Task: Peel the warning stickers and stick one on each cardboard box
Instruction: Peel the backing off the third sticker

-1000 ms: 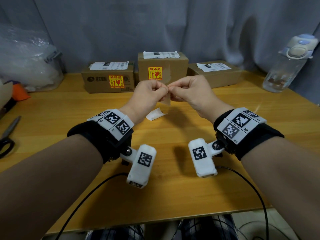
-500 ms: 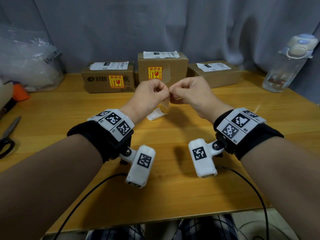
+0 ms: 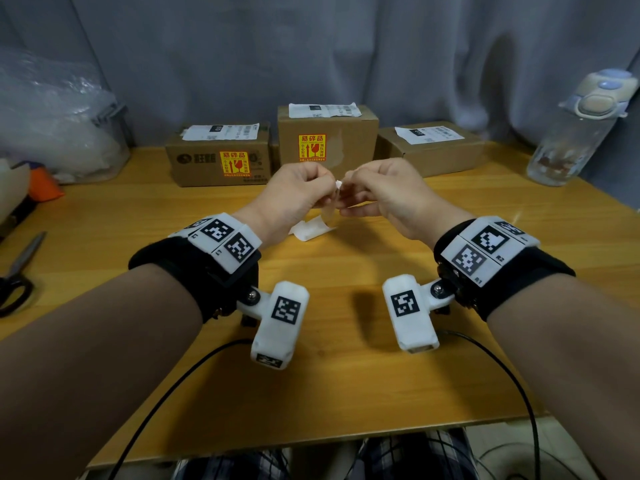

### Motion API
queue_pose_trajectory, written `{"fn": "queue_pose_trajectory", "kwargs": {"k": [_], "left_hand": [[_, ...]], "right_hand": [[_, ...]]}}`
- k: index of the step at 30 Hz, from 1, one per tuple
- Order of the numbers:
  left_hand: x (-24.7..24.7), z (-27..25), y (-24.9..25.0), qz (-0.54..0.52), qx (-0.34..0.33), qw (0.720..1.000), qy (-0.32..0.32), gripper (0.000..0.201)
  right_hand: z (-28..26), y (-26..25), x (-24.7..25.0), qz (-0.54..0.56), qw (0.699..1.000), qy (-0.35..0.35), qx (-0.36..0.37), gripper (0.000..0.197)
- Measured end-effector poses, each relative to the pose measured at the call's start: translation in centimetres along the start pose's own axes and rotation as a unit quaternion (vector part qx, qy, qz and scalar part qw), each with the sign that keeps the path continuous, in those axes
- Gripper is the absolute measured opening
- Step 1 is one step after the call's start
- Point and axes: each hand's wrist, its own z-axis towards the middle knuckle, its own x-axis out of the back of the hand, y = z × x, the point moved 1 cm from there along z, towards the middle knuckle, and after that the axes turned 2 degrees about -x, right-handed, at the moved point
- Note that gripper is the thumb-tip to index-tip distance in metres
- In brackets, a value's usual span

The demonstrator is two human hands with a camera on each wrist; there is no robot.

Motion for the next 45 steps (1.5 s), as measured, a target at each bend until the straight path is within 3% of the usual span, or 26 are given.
{"fn": "queue_pose_trajectory", "kwargs": {"k": [8,13,19,26,34,37,39,41,45], "left_hand": [[-0.2,-0.1,0.2,0.006,0.006,1.000,-0.011,0.009],[-0.1,-0.1,0.1,0.066,0.005,0.998,-0.011,0.029],[0.2,0.1,0.1,0.062,0.002,0.998,-0.020,0.009],[-0.2,0.1,0.5,0.063,0.030,0.996,-0.061,0.018],[0.1,0.1,0.5,0.028,0.059,0.997,-0.046,0.017],[0.4,0.0,0.4,-0.001,0.062,0.998,-0.028,0.011],[0.5,-0.1,0.3,-0.033,0.062,0.997,-0.020,0.013],[0.5,-0.1,0.2,-0.053,0.062,0.996,-0.023,0.018],[0.4,0.0,0.2,-0.079,0.067,0.994,-0.022,0.015]], "right_hand": [[-0.3,-0.4,0.4,-0.055,0.998,0.002,0.013,0.011],[-0.2,-0.1,0.7,-0.091,0.996,0.013,0.017,0.016],[-0.2,0.0,0.8,-0.091,0.996,-0.004,0.012,0.010],[-0.3,0.0,0.9,-0.082,0.996,-0.016,-0.004,0.012],[-0.3,0.0,1.1,-0.054,0.998,-0.016,-0.024,0.013],[-0.4,0.1,1.2,-0.070,0.997,-0.012,0.012,0.004],[-0.3,0.1,1.2,-0.084,0.995,-0.014,0.056,0.015],[-0.5,-0.2,1.1,-0.107,0.990,-0.020,0.084,0.014],[-0.5,-0.4,1.1,-0.117,0.989,-0.024,0.090,0.019]]}}
